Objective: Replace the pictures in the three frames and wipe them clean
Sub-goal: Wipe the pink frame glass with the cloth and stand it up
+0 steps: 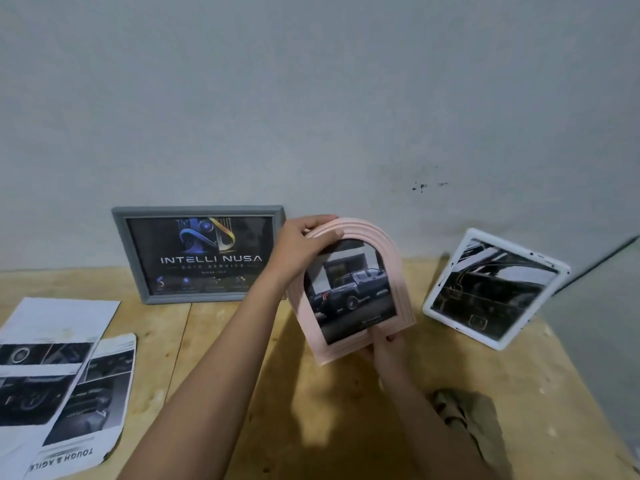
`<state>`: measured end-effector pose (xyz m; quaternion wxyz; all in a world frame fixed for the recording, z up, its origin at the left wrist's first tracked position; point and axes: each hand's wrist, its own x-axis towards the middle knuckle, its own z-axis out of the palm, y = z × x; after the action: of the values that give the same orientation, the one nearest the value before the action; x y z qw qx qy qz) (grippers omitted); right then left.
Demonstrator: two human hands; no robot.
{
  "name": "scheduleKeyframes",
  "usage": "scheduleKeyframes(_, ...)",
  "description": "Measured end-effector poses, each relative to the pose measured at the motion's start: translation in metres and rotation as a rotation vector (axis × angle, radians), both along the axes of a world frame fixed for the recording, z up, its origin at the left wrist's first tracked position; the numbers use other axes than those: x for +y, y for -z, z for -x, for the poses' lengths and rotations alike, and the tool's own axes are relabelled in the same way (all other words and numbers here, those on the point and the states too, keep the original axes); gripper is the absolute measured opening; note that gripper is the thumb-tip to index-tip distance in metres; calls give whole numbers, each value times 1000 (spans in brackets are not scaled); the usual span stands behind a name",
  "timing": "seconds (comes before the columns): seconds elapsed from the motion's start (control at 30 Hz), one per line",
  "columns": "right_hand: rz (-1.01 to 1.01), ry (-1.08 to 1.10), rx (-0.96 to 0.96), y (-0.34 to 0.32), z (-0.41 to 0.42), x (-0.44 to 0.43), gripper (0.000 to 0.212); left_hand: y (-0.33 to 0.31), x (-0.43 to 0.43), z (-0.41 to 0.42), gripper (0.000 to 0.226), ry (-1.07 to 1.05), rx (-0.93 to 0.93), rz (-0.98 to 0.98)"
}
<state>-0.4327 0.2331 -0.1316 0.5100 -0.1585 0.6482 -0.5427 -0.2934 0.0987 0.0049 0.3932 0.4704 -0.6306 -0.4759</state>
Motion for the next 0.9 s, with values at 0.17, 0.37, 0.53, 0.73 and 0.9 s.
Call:
scheduleKeyframes(0.17, -69, 149, -246, 13, -8, -37, 41, 16, -25, 13, 23, -128, -8, 13)
scheduleKeyframes(0.37, -212, 191, -309, 31, -16, -72, 36, 37, -54, 22, 16, -186, -76, 86)
scheduleKeyframes(0.53, -237, 155, -168, 34, -12, -93, 24, 40, -76, 33, 22, -191, -64, 168)
scheduleKeyframes(0.73, -182, 274, -231, 35, -9, -102, 15, 57, -81, 47, 16, -265, -67, 335)
scheduleKeyframes(0.9, -196, 234, -252, 41, 0, -108, 37, 66, -82, 55, 18, -315, -141, 467)
